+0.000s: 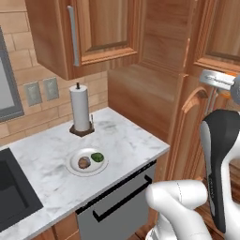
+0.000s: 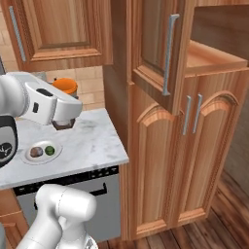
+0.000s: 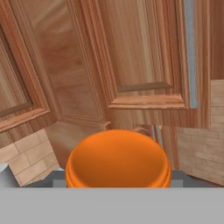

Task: Pick the avocado and bread from the counter and place them on the plate. Then pick the jam from the cabinet and place it next to the plate. Lastly close the cabinet door.

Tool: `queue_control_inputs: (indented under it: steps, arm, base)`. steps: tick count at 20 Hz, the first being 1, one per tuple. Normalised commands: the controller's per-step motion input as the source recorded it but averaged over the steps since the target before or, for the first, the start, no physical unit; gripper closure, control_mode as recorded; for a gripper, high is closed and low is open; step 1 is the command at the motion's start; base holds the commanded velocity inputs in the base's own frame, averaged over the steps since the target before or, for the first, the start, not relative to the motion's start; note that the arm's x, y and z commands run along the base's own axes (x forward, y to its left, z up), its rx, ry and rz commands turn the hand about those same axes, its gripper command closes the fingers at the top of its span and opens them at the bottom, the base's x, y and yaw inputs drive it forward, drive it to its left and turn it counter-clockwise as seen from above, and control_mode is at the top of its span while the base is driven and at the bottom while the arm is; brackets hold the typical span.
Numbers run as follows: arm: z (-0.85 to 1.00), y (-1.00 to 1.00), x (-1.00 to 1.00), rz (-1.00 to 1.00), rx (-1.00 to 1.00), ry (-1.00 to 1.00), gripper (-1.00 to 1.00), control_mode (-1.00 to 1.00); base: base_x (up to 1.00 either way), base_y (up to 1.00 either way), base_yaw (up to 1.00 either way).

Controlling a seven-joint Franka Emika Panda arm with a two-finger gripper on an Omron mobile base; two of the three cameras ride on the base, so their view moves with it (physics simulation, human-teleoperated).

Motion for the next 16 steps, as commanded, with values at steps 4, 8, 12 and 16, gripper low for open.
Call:
queue_control_inputs:
  steps: [4, 8, 12, 16]
  arm:
    - [0.0, 0.0, 0.0, 0.0, 0.0, 0.0, 1.0, 1.0]
    - [0.0, 0.0, 0.0, 0.0, 0.0, 0.0, 1.0, 1.0]
    - [0.0, 0.0, 0.0, 0.0, 0.0, 0.0, 1.0, 1.0]
    - [0.0, 0.0, 0.0, 0.0, 0.0, 0.0, 1.0, 1.0]
  base:
    - [0.11, 0.19, 0.02]
    - [0.06, 0.15, 0.1]
    - [0.09, 0.13, 0.16]
    - [0.09, 0.11, 0.18]
